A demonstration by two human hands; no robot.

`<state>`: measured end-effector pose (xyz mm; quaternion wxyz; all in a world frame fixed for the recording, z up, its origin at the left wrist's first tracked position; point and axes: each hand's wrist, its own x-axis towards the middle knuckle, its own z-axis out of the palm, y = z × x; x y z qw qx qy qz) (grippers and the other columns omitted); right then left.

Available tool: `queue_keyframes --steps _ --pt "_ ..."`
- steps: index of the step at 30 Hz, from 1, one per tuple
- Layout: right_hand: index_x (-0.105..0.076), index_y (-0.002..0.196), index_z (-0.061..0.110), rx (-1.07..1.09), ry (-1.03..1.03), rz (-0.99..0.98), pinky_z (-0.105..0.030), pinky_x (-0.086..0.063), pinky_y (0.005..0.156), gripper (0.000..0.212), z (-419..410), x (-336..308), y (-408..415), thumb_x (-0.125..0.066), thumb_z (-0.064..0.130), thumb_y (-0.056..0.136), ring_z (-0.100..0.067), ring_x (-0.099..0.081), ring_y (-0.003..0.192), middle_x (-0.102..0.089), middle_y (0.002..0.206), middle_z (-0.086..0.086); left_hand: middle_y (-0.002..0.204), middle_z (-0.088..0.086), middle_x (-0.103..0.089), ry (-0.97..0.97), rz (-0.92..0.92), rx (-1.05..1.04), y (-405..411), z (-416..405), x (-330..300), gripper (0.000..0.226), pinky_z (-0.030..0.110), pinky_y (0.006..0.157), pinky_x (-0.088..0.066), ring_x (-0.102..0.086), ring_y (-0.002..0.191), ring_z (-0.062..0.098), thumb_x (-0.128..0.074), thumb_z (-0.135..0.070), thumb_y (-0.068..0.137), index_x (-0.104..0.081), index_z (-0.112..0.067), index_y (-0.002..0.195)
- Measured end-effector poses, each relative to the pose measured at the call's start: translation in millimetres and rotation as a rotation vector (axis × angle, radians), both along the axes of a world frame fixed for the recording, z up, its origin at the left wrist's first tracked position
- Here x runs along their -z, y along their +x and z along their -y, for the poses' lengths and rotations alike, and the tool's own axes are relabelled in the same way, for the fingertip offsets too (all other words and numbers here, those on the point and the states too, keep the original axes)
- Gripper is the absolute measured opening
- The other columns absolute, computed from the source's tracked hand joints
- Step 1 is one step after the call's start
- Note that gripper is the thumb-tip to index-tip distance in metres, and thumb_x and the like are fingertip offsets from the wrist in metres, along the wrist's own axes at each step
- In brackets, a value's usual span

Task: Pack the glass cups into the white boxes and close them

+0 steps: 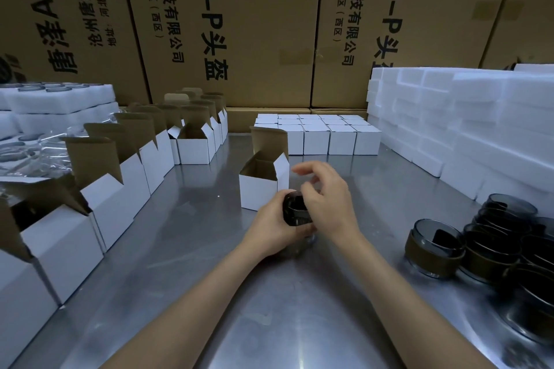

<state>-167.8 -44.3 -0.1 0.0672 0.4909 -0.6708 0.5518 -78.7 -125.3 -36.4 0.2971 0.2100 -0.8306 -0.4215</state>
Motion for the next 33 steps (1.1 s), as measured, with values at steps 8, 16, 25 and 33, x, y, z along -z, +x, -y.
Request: queue_keyframes --steps 8,16,25,33 --pt "-0.066 0.092 0.021 -0.240 0.038 1.010 -0.029 -0.046 0.063 0.026 -9 -4 -21 -0.048 0.039 0.093 -0.016 -0.057 0.087 -0.066 0.096 0.003 0.111 -0.010 -0.063 -0.256 -0.303 -0.143 5 -8 -11 0.068 0.022 0.090 -0.048 -0.059 0.104 0.008 -0.088 -0.034 0.064 -0.055 -0.018 0.121" --pt "-0.064 0.110 0.022 -0.479 0.201 0.843 -0.026 -0.054 0.062 0.038 -4 6 -15 -0.070 0.041 0.077 -0.010 -0.067 0.082 -0.071 0.105 0.000 0.124 -0.012 -0.057 -0.309 -0.383 -0.203 8 -3 -10 0.071 0.019 0.091 -0.046 -0.056 0.112 0.007 -0.084 -0.036 0.069 -0.047 -0.023 0.129" --pt "-0.070 0.099 0.030 -0.452 0.204 0.844 -0.020 -0.052 0.058 0.050 -4 10 -20 -0.071 0.063 0.061 -0.005 -0.066 0.072 -0.072 0.098 0.002 0.141 -0.009 -0.048 -0.394 -0.285 -0.110 10 6 -6 0.084 0.022 0.100 -0.044 -0.048 0.127 0.006 -0.081 -0.034 0.074 -0.034 -0.023 0.144" --pt "-0.061 0.123 0.036 -0.579 0.386 0.901 -0.037 -0.052 0.082 0.078 -10 6 -21 -0.044 0.086 0.066 -0.015 -0.067 0.103 -0.069 0.116 0.005 0.100 -0.019 -0.067 -0.207 -0.330 -0.164 11 -2 -15 0.066 0.021 0.080 -0.052 -0.063 0.092 0.003 -0.073 -0.064 0.063 -0.059 -0.028 0.116"
